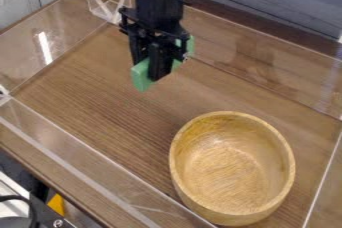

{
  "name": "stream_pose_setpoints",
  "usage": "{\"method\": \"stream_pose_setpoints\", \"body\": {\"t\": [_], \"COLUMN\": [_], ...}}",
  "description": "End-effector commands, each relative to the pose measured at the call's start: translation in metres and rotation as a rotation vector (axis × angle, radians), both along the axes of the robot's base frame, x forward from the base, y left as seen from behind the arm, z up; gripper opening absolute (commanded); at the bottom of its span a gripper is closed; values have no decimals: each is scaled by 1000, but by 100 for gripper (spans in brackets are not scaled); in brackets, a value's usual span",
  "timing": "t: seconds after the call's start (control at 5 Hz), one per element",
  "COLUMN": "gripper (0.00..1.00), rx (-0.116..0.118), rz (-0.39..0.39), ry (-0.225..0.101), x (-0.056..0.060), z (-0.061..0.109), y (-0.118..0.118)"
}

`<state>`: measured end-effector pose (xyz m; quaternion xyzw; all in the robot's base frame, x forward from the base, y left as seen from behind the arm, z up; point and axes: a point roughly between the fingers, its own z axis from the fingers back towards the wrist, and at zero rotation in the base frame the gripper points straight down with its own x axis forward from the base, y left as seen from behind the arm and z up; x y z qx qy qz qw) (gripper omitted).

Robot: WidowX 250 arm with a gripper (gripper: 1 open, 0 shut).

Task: Put the green block in the brown bowl

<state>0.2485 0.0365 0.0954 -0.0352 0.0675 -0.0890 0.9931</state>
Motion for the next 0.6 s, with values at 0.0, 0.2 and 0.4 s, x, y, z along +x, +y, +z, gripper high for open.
{"method": "stream_pose_setpoints", "body": {"t": [0.0,0.2,0.4], "gripper": [0,0,0], "rx": [16,21,27], "rz": [-5,-13,15], "ry": [-58,-55,-55], "x": [7,11,7], "z": [9,3,-9], "y": [5,6,11]}}
